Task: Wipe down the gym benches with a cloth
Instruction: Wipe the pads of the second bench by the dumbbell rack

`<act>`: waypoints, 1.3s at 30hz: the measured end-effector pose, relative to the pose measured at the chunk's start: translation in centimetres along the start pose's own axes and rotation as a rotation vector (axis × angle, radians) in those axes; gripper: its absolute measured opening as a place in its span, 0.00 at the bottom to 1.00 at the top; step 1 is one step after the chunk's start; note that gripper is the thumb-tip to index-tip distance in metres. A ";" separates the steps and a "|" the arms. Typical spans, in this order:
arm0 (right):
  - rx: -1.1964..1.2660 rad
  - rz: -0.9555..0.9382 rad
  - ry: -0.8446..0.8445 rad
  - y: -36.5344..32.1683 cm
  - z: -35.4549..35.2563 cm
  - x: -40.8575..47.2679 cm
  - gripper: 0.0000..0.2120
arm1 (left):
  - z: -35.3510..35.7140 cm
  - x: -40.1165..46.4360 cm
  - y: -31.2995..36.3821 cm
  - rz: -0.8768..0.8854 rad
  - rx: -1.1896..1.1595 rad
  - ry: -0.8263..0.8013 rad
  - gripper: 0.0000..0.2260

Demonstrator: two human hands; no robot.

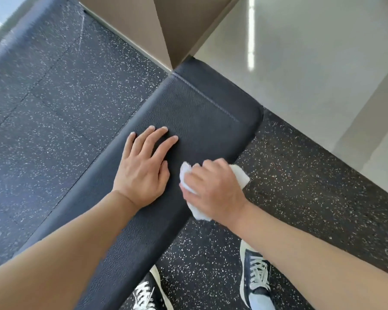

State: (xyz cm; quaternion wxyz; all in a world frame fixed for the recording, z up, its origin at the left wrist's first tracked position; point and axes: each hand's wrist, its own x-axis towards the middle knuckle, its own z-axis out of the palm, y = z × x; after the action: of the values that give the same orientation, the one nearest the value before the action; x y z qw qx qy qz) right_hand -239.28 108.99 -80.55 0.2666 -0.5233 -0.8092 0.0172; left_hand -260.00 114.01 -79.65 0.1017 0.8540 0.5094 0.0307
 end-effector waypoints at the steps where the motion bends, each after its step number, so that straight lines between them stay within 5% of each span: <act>1: 0.008 -0.064 -0.036 -0.6 -0.2 -0.6 0.08 | 0.1 0.0 0.0 -0.002 0.005 0.006 0.27; 4: -0.029 -0.132 -0.054 2.0 -0.6 0.5 0.10 | 0.4 -0.1 -0.1 0.000 0.023 0.025 0.27; 10: -0.145 0.335 0.012 12.7 -3.0 4.3 0.15 | 0.9 0.1 -0.3 0.000 0.037 0.048 0.27; 16: -0.022 0.009 -0.077 3.9 -0.4 2.9 0.05 | 1.1 0.3 -0.4 0.001 0.045 0.043 0.27; 19: 0.003 -0.072 -0.088 2.7 0.1 2.6 0.10 | 1.2 0.2 -0.5 0.008 0.048 0.054 0.27; 25: -0.088 0.247 -0.036 11.2 -2.2 3.2 0.18 | 1.5 0.0 -0.7 0.011 0.031 0.055 0.28; 39: -0.047 0.212 -0.155 4.6 6.9 21.3 0.09 | 1.4 0.1 -0.9 0.017 0.019 0.040 0.28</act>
State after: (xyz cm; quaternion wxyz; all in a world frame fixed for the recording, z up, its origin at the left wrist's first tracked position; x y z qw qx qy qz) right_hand -245.15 131.04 -79.07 0.1878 -0.6092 -0.7676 0.0666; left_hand -260.47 114.30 -81.20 0.0832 0.8585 0.5041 0.0436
